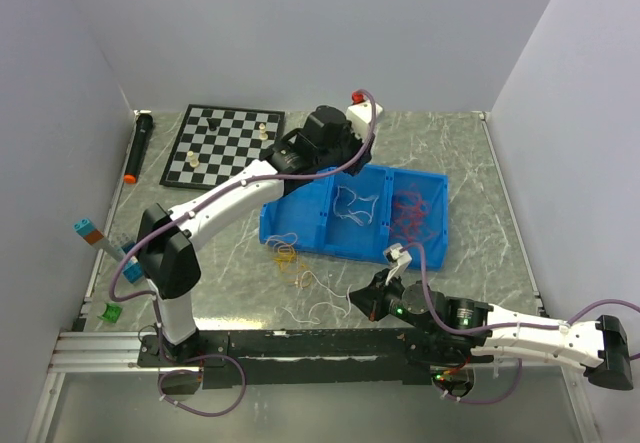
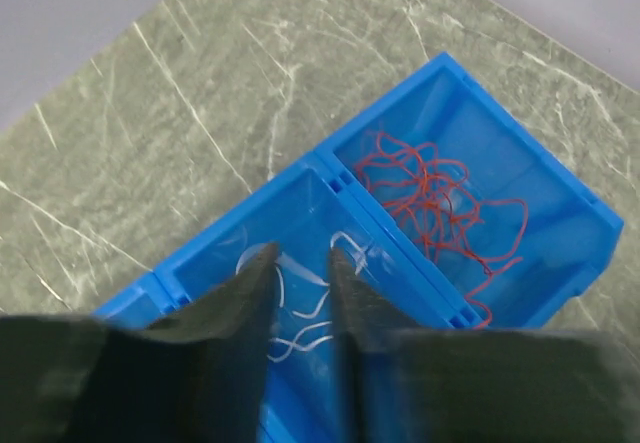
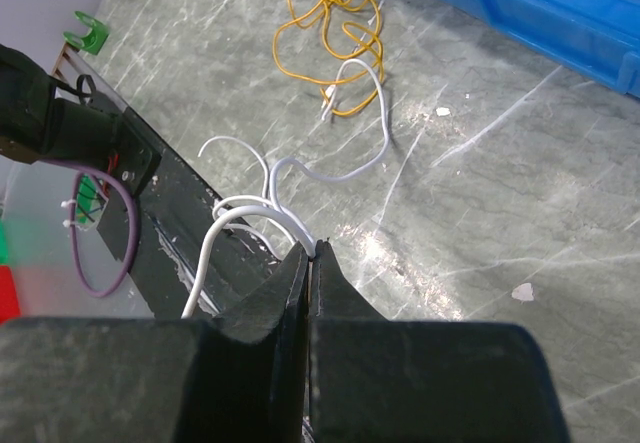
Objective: Untangle the cables
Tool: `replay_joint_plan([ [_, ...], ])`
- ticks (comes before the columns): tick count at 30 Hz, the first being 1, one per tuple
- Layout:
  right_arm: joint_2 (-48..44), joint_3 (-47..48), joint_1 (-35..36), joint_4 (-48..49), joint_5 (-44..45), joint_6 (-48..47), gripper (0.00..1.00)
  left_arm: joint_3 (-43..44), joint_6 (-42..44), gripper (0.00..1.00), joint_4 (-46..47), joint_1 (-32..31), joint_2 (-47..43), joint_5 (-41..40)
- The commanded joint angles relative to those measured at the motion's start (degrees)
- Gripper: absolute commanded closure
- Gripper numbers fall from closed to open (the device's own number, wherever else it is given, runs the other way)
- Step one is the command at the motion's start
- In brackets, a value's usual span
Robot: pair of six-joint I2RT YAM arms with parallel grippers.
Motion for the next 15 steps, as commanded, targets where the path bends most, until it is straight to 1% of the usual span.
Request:
replay_joint_plan([
  [1, 0.4, 0.19, 0.45, 2.64, 0.96, -0.24, 1.0, 2.71, -3.1, 0.45, -3.31, -0.31, -0.03, 1.23],
  [2, 0.49, 0.19, 0.53, 2.46, 1.05, -0.24, 1.0, 2.88, -3.1, 0.34, -3.32, -0.39, -0.29, 1.41],
  [3, 0.58, 0.28, 0.53, 2.55, 0.96, -0.33, 1.0, 3.41, -2.92, 0.27, -3.67, -0.31, -0.47, 1.58],
  [5, 0.75, 0.71, 0.45, 2.46, 0.96, -0.5, 1.0, 6.82, -2.31, 0.18, -5.94, 0.22, -0.12, 2.11],
  [6, 1.02, 1.07, 0.45, 2.2, 0.87, -0.68, 1.0, 8.93, -1.7, 0.1, -8.22, 0.4, 0.58, 2.55],
  [7, 0.93, 1.42, 0.53, 2.02, 0.87, -0.85, 1.0, 11.47, -1.0, 0.07, -10.85, 0.83, 1.19, 3.51],
  [9, 1.02, 2.82, 0.45, 1.32, 0.96, -1.73, 1.0, 12.99, 3.73, 0.05, -14.99, 2.41, 0.59, 9.2],
  [11, 0.76, 5.01, 0.45, -0.69, 1.66, -3.13, 1.0, 9.59, 9.87, 0.06, -18.68, 4.78, -2.65, 17.71],
  [14, -0.73, 8.18, 0.45, -3.69, 2.89, -5.24, 1.0, -3.65, 19.38, 0.12, -20.98, 8.56, -11.95, 26.43],
  [15, -1.26, 8.88, 0.45, -4.56, 2.98, -5.77, 1.0, -8.67, 25.15, 0.14, -22.29, 9.35, -15.29, 27.76],
])
